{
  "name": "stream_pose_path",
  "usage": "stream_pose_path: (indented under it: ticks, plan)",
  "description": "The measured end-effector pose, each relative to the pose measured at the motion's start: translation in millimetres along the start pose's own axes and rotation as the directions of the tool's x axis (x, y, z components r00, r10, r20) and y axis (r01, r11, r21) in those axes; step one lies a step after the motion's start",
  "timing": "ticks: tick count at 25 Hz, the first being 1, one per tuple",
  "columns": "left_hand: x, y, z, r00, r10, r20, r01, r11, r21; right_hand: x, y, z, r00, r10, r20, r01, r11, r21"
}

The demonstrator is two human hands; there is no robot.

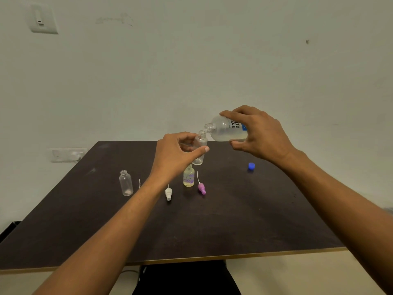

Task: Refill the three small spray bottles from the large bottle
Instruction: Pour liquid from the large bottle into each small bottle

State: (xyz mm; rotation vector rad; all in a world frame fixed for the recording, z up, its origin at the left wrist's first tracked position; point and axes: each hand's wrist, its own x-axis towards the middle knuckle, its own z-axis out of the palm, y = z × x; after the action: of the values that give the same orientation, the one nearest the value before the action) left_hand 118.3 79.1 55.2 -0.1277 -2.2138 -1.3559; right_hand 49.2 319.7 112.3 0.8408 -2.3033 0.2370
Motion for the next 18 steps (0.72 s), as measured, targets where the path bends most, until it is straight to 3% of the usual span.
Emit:
stream_pose_path:
  ticks: [18]
  plan:
    - [0.7, -5.2, 3.5, 1.0, -0.022, 0.006, 0.021, 0.999, 0.023, 2.6, 2.9, 3.6, 0.999, -0.035, 0.025, 0.037, 0.996, -0.084]
